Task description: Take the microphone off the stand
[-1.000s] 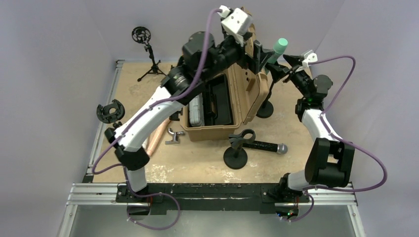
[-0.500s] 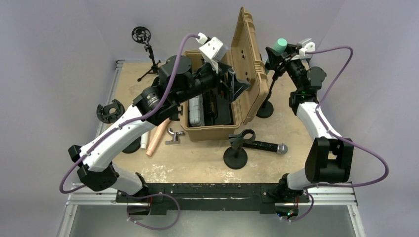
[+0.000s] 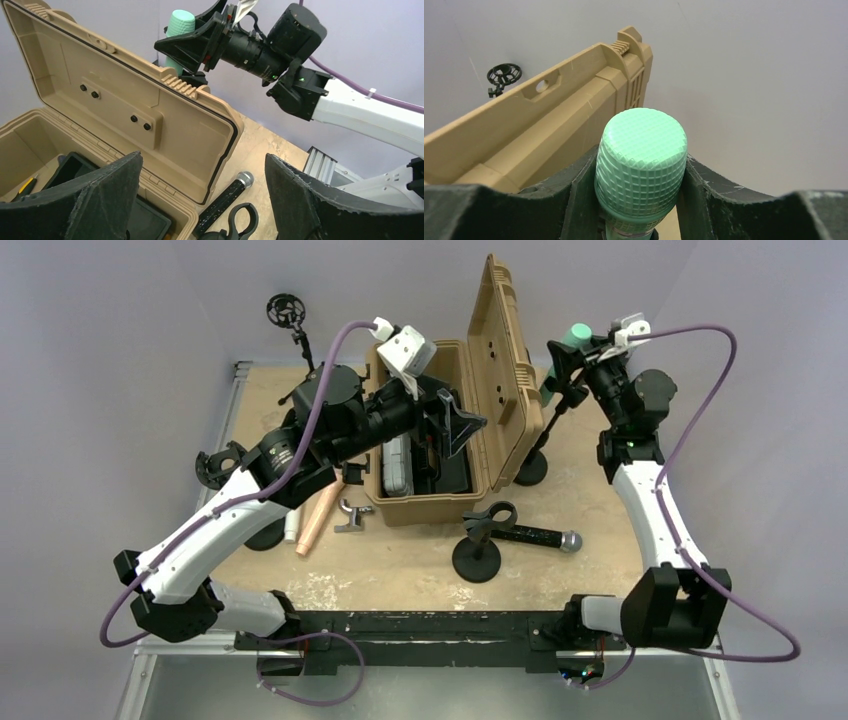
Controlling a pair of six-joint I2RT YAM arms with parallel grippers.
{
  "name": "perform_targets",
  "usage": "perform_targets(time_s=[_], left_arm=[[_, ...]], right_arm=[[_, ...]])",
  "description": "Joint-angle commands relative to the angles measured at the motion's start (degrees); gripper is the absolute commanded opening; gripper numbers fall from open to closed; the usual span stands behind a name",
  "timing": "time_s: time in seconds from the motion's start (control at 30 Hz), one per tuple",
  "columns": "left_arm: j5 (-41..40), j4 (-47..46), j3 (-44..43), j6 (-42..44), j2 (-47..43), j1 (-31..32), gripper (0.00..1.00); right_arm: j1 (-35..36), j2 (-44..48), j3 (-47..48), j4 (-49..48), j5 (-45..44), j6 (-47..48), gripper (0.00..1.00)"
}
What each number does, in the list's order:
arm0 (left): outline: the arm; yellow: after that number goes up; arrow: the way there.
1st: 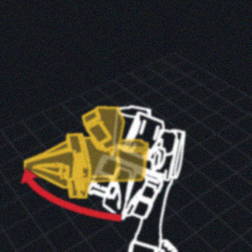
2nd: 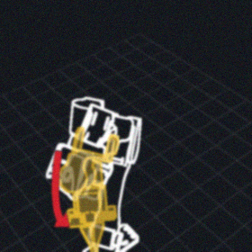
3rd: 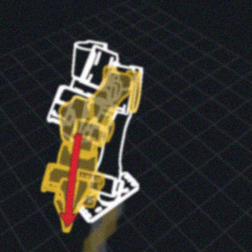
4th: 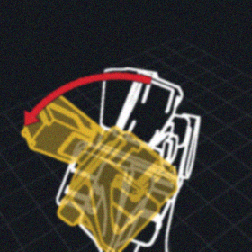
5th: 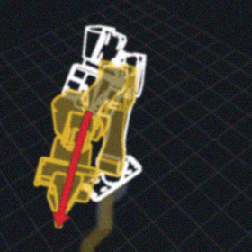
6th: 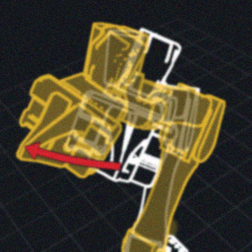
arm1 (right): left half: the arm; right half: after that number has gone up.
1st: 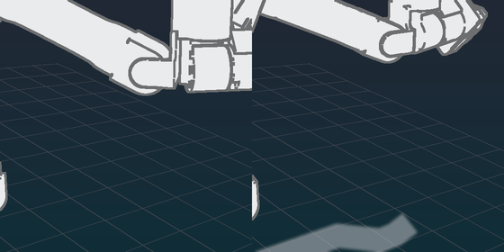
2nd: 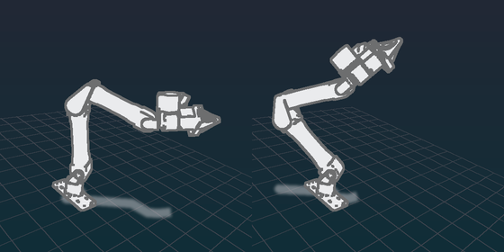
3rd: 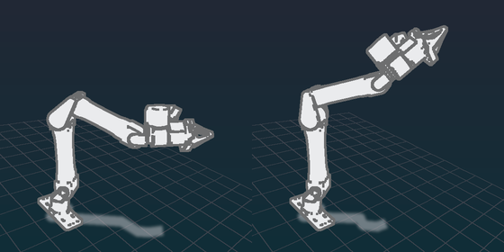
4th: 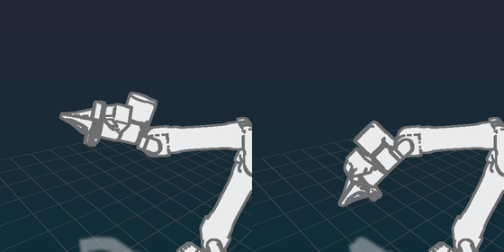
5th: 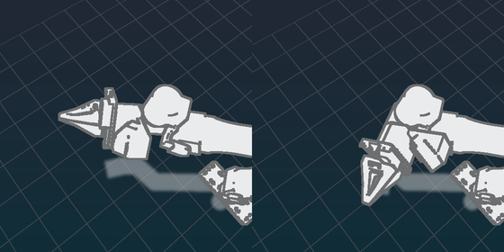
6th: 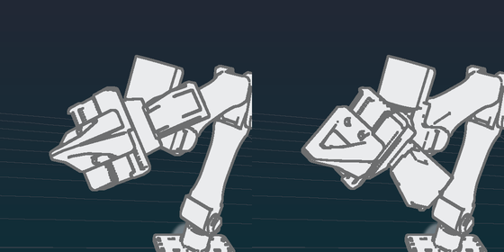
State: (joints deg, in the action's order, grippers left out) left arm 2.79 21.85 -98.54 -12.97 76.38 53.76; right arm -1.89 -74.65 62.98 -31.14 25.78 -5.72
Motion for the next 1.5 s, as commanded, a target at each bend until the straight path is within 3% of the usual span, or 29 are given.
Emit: perform_targets(time_s=[0.0,0.5,0.7,0.83,1.23,1.47], left_arm=[[1.9,-2.9,0.6,-1.3,-0.4,0.1,0.89],[6.2,-5.7,3.4,-3.6,-2.0,0.1,0.87],[11.3,-4.5,0.1,-0.8,0.5,0.2,0.88],[14.2,-3.0,-5.2,0.5,5.2,0.2,0.88],[8.6,1.7,-24.2,6.9,22.5,3.5,0.88],[3.1,2.3,-34.5,9.6,31.0,3.5,0.89]], right_arm=[[0.2,6.1,5.4,8.0,-3.1,-0.1,0.14],[1.4,13.4,1.8,18.2,-7.3,3.0,0.12],[4.1,15.5,-0.2,20.4,-10.2,4.3,0.14],[4.9,16.7,-2.2,20.5,-11.3,4.1,0.23],[4.9,20.5,-3.6,19.0,-14.1,-1.3,0.74],[4.9,24.5,-2.1,21.1,-14.7,-3.5,0.79]])
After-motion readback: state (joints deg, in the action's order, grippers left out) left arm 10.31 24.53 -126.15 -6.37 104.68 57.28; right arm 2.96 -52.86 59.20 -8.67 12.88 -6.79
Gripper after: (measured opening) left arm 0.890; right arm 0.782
